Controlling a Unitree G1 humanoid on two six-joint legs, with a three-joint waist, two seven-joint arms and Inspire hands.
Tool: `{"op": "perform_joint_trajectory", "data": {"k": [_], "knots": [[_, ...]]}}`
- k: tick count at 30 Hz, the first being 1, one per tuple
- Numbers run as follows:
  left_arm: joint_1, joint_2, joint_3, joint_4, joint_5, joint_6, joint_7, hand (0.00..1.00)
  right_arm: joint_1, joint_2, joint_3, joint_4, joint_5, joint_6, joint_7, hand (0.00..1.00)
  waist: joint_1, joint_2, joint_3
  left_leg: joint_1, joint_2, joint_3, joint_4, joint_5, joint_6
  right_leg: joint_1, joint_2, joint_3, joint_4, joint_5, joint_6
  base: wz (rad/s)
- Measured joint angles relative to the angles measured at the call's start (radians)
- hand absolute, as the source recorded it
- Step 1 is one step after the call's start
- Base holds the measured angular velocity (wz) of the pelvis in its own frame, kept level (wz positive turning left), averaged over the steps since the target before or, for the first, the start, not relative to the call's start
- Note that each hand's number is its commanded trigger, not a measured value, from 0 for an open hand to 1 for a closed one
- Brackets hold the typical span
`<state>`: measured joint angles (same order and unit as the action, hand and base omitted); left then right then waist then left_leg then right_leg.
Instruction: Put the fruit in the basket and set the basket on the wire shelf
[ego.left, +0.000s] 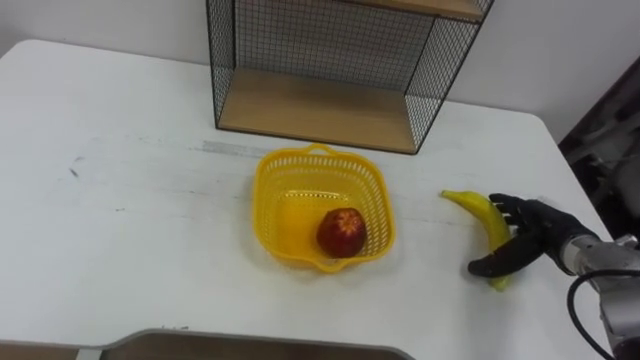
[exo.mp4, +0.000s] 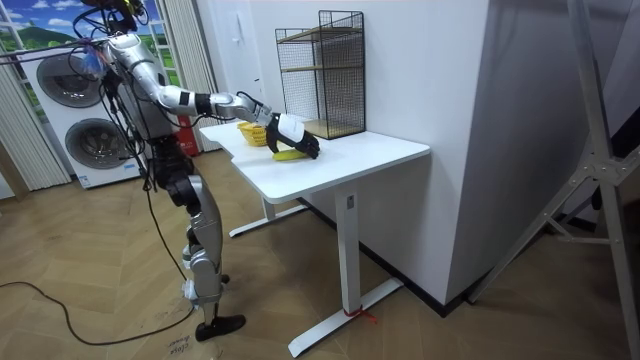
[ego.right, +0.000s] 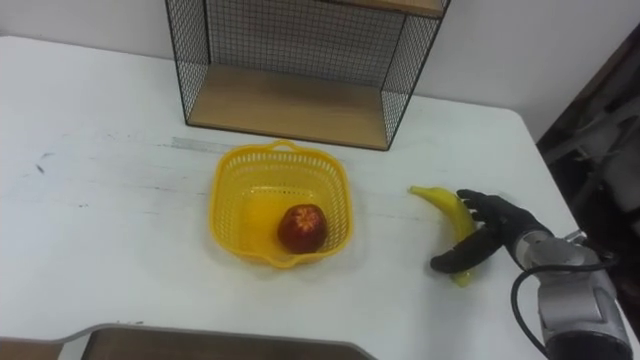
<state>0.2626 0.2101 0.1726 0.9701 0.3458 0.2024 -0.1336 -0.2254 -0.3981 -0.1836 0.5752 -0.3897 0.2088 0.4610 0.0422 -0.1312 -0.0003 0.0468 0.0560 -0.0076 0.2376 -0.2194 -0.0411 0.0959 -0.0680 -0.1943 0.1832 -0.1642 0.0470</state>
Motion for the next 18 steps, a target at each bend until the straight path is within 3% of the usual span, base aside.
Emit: {"op": "perform_joint_trajectory", "data": {"k": [7, 18], "knots": [[-0.015, 0.001, -0.011, 0.022, 0.000, 0.000, 0.016, 0.00, -0.014, -0.049, -0.006, 0.059, -0.002, -0.001, -0.071, 1.00, 0.035, 0.003, 0.0012, 0.004, 0.000, -0.002, 0.001, -0.001, -0.001, 0.002, 0.002, -0.002, -0.013, 0.001, -0.001, 0.00], [-0.030, 0.002, -0.033, 0.034, 0.000, 0.000, 0.017, 0.00, -0.018, -0.051, -0.005, 0.081, 0.005, -0.003, -0.088, 1.00, 0.045, 0.010, 0.0071, 0.004, 0.001, -0.005, -0.002, -0.003, -0.003, 0.008, 0.003, -0.002, -0.011, 0.002, -0.002, 0.00]]}}
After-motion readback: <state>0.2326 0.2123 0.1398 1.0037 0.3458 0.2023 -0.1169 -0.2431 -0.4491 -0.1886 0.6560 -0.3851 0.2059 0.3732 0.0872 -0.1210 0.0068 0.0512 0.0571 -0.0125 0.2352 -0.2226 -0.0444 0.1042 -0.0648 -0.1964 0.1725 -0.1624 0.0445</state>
